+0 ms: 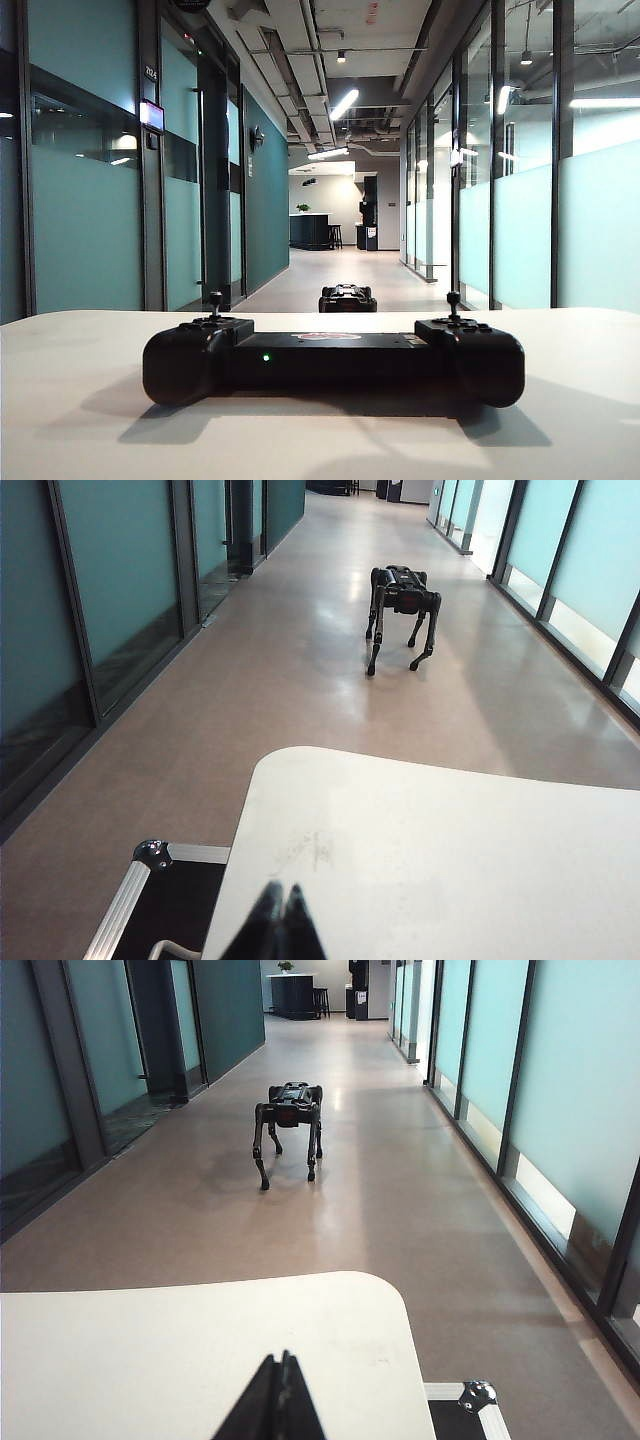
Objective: Push the left joystick on the remote control sitting on the white table forward to make the robot dog walk in a straight line until it approaches the door.
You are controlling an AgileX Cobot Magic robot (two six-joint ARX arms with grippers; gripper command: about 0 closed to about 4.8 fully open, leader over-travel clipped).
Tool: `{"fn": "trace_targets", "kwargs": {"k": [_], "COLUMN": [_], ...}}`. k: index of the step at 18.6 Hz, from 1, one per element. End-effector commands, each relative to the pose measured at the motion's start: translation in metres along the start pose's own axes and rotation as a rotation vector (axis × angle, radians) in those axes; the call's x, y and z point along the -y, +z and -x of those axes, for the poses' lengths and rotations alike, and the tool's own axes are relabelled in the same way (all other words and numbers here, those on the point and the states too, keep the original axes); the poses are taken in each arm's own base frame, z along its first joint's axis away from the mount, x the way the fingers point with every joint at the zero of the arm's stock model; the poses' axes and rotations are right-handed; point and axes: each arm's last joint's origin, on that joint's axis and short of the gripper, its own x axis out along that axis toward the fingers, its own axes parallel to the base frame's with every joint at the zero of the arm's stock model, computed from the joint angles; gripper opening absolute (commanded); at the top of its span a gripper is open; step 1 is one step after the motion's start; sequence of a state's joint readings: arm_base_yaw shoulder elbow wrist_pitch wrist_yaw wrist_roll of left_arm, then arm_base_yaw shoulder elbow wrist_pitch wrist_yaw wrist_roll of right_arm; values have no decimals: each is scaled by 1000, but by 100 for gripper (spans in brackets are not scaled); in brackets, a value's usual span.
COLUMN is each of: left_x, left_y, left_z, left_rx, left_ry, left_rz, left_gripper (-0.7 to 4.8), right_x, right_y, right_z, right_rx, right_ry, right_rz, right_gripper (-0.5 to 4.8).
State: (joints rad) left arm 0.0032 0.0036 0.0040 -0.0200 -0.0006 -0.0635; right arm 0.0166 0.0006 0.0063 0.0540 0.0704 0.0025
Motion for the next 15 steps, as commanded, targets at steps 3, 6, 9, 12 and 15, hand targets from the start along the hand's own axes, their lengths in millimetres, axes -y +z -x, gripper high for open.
{"fn": "trace_targets", "kwargs": {"k": [3,6,9,12,15], "left_x": [0,0,0,1,4], "left_y": [2,2,5,22,44], "left_z": [0,0,1,4,10], "left_rx": [10,10,33,84,138], "left_ry": [0,3,2,-1,-40], "left_rz": [-88,-93,-90,-51,-20], "left_gripper": [-5,-5,-5,-5,-5], "right_x": [0,0,0,0,0], "right_y": [-1,-2,7,32,59], "right_z": [0,0,1,6,10], "right_rx": [7,-5,26,82,99], "right_ry": [2,2,1,-2,29], "right_rz": [3,4,2,-3,-2], "right_gripper": [0,0,-1,-1,-2]}}
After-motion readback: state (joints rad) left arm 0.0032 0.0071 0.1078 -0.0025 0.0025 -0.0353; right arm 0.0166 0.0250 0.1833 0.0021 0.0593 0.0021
